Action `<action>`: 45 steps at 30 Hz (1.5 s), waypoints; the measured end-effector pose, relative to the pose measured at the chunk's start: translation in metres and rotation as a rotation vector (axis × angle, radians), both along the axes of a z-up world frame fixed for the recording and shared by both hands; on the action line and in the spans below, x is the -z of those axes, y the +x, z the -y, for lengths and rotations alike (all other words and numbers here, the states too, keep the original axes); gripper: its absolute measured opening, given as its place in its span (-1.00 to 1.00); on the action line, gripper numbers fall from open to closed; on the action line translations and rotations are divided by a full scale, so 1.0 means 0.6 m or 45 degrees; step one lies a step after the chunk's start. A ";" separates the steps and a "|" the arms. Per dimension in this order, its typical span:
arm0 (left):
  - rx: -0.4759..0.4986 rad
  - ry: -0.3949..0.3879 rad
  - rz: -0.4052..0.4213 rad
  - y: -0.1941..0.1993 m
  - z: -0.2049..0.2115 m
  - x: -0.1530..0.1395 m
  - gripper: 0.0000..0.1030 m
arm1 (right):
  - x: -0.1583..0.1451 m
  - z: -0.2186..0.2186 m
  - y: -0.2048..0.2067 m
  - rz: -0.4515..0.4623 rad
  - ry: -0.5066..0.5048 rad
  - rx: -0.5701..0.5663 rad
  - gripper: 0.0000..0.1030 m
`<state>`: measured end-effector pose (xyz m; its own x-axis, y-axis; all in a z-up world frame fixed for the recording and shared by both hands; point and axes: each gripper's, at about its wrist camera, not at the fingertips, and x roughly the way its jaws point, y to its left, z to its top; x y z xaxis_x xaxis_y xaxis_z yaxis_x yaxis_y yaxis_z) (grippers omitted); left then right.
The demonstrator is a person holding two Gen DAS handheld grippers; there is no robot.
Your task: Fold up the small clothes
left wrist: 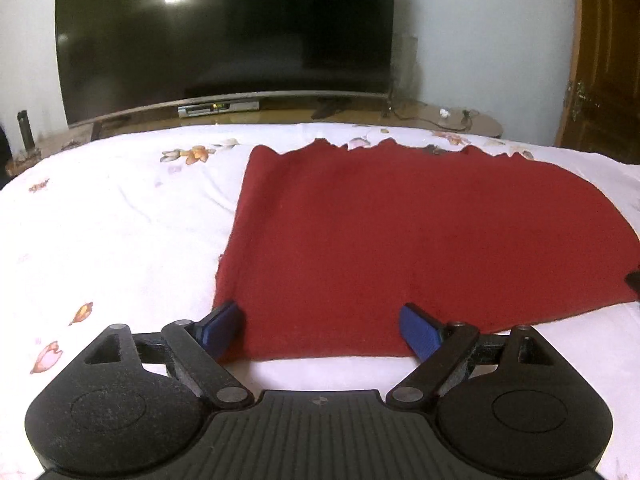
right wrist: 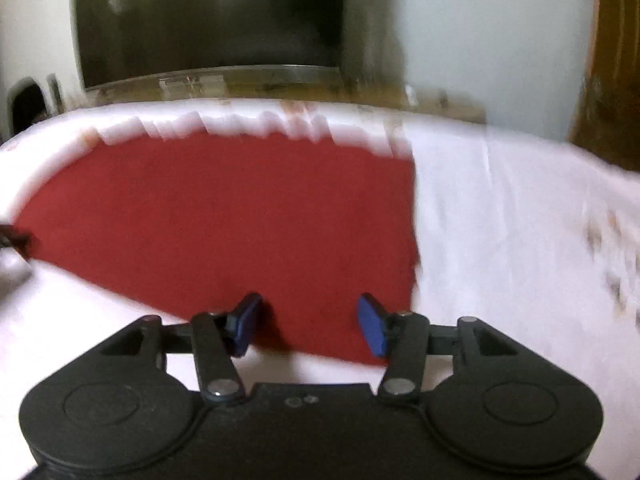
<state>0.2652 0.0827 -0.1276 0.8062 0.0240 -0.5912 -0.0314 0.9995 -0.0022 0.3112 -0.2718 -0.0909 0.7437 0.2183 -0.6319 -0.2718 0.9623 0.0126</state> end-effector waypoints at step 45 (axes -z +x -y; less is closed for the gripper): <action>-0.410 -1.310 -0.037 -0.041 -0.132 0.067 0.15 | -0.072 0.008 -0.037 0.066 0.220 0.040 0.17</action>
